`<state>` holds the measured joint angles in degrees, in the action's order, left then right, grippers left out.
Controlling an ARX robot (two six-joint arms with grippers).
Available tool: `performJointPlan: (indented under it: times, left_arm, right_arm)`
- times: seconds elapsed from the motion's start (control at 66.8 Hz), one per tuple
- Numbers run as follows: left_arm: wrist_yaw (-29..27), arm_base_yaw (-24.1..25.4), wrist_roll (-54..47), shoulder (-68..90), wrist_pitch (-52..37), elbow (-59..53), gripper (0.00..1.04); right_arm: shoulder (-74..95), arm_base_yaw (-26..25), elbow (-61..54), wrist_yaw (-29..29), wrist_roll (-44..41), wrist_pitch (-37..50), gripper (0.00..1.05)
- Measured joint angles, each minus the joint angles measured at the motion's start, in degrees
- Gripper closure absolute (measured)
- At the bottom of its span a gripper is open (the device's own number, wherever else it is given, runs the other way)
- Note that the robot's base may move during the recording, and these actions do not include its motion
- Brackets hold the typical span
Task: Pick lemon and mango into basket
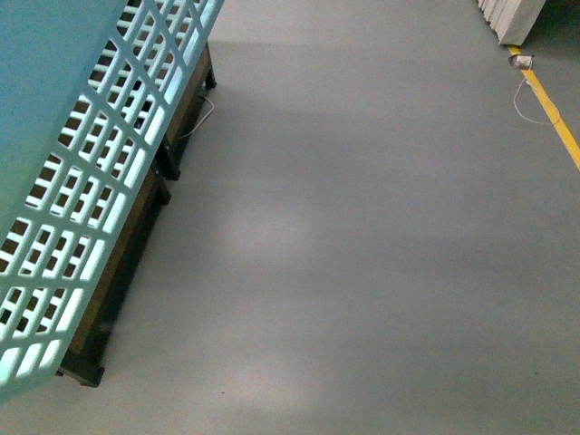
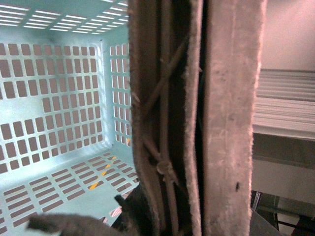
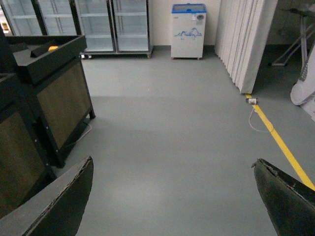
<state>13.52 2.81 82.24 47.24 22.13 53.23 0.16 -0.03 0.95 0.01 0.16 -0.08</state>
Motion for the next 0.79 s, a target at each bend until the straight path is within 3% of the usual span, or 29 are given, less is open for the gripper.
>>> performJointPlan:
  times: [0.794]
  left_arm:
    - [0.0, 0.0, 0.2, 0.0, 0.0, 0.0, 0.90]
  right_arm:
    - [0.0, 0.0, 0.0, 0.1, 0.0, 0.0, 0.09]
